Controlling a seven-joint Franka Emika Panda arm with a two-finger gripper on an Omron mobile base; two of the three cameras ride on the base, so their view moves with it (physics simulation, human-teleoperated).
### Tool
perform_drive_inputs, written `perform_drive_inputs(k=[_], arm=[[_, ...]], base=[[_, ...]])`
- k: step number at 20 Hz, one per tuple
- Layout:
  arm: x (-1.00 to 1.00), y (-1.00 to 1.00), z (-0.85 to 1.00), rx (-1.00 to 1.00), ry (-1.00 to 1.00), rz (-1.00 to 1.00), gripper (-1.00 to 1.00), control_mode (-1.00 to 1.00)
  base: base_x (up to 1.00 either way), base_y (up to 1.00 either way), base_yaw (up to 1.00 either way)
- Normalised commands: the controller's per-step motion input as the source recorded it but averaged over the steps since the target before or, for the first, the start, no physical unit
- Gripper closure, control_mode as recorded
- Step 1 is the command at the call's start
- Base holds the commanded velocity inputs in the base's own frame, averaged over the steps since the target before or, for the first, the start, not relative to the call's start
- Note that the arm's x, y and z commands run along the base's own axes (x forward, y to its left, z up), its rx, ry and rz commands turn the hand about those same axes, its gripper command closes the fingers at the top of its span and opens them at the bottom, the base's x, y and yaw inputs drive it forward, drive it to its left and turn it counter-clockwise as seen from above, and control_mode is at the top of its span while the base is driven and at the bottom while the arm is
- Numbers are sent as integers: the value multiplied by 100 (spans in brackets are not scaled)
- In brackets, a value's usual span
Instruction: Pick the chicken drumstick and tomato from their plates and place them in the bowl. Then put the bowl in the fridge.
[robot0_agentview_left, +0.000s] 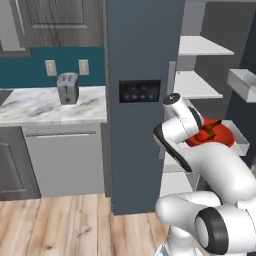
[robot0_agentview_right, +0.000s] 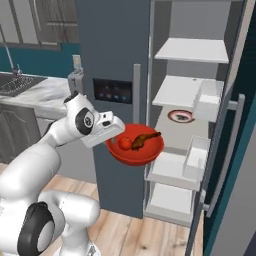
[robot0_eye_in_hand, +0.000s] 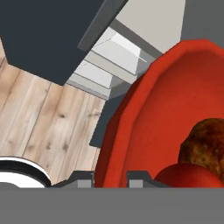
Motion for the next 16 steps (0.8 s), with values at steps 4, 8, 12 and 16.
perform_drive_inputs(k=[4,8,12,16], arm=[[0,0,0,0,0,0,100,100],[0,0,0,0,0,0,100,100],[0,0,0,0,0,0,100,100],[0,0,0,0,0,0,100,100]], base=[[43,-25,3],[36,-28,0],[39,-37,0],[37,-39,0]])
